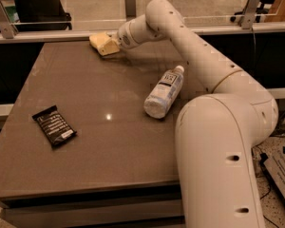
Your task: Move sponge near rxbar chocolate
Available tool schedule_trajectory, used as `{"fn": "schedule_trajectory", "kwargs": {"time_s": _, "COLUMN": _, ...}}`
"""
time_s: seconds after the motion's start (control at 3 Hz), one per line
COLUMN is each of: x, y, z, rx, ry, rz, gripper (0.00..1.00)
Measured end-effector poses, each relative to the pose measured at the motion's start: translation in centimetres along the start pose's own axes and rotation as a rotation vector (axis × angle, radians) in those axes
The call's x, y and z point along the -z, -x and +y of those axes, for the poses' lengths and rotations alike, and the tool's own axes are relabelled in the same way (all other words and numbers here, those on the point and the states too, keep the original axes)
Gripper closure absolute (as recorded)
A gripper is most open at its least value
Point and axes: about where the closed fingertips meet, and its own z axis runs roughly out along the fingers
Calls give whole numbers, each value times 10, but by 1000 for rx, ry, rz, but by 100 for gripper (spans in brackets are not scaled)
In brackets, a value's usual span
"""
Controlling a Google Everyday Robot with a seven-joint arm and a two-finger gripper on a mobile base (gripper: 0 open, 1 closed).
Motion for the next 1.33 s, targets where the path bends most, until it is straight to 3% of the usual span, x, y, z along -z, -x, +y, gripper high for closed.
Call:
{"fn": "schedule_trajectory", "kwargs": {"time_s": 0.33, "x": 14, "y": -2, "z": 4, "rx": 6, "ry": -4, "rz": -5, "gripper": 87}}
{"fn": "schedule_trajectory", "kwargs": {"time_s": 0.67, "x": 34, "y": -9, "z": 22, "rx": 28, "ry": 36, "rz": -3, "gripper": 100}}
{"fn": "schedule_trajectory", "kwargs": {"time_s": 1.0, "x": 61, "y": -12, "z": 52, "rx": 73, "ry": 109, "rz": -6, "gripper": 100}}
{"fn": "schedule_trajectory", "kwargs": {"time_s": 1.33, "x": 79, "y": 0, "z": 91, "rx": 144, "ry": 218, "rz": -29, "gripper": 100}}
